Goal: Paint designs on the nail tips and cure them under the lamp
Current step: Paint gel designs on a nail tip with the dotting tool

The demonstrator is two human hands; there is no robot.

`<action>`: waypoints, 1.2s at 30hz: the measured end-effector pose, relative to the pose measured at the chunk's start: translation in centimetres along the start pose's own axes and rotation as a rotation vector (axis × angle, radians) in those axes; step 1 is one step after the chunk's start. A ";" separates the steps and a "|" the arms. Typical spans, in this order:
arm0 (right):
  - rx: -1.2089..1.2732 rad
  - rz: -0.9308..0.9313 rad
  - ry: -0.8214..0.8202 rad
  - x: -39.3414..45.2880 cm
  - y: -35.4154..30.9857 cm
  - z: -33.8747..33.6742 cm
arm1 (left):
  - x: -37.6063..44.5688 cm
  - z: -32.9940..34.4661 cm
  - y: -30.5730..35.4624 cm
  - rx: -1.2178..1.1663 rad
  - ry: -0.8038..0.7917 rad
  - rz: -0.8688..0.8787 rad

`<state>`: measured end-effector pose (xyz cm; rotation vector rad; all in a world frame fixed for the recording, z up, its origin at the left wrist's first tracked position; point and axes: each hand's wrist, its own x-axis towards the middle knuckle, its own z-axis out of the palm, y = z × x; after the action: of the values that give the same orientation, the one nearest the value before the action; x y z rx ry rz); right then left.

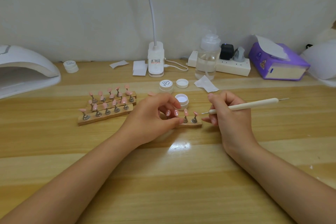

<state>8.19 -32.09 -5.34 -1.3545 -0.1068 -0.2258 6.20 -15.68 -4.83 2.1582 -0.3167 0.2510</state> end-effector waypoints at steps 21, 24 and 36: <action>-0.110 0.003 -0.054 -0.1 0.3 0.3 | -0.2 1.3 1.5 0.313 0.085 0.076; -0.121 -0.004 -0.059 0.0 0.3 0.2 | -0.3 1.4 1.5 0.304 0.098 0.114; -0.050 0.039 -0.036 -0.2 0.1 0.2 | -1.2 1.4 1.6 0.009 0.271 0.206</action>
<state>8.06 -31.85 -5.40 -1.4095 -0.1055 -0.1723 4.67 -17.54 -4.68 2.0694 -0.3817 0.6559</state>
